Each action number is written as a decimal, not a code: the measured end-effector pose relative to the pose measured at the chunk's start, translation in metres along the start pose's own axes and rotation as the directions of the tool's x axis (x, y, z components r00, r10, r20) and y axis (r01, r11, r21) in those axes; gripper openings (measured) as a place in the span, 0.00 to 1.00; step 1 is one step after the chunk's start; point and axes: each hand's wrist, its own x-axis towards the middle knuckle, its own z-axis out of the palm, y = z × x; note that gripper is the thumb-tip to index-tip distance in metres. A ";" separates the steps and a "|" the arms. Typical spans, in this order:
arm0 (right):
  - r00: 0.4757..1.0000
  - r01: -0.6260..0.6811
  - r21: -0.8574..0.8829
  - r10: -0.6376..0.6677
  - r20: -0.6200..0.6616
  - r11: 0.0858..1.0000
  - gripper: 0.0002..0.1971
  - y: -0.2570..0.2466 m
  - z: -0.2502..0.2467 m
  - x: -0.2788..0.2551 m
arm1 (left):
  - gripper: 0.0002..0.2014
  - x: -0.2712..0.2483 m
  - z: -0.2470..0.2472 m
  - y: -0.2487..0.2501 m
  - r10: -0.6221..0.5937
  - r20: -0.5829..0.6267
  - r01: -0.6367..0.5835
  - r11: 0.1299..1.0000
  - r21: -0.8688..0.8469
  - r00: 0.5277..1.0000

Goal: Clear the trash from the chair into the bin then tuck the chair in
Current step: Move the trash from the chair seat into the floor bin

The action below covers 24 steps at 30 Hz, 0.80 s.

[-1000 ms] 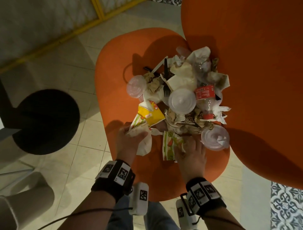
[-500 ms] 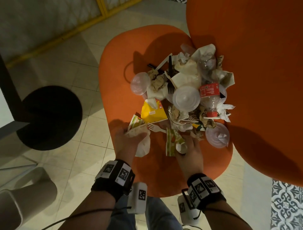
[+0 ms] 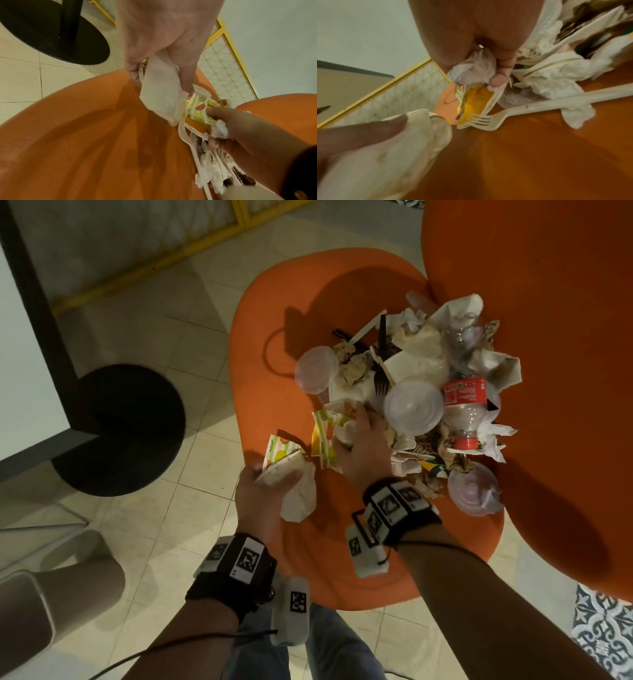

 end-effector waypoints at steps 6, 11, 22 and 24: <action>0.987 -0.144 -0.029 0.146 0.065 0.989 0.37 -0.006 -0.001 0.012 | 0.28 0.005 -0.008 -0.004 -0.005 -0.014 0.005 0.999 0.049 1.000; 0.987 -0.153 0.059 0.156 -0.050 0.987 0.30 -0.007 -0.004 0.004 | 0.28 -0.002 -0.013 0.000 -0.078 0.002 0.077 0.982 -0.175 0.997; 0.997 0.045 0.431 -0.017 -0.070 0.901 0.18 -0.068 0.011 -0.061 | 0.27 -0.013 -0.079 -0.019 -0.156 -0.031 0.115 0.835 -0.539 0.987; 0.997 0.042 0.416 -0.067 0.045 0.908 0.14 -0.086 0.036 -0.076 | 0.25 -0.014 -0.105 -0.032 -0.178 -0.060 0.115 0.824 -0.555 0.982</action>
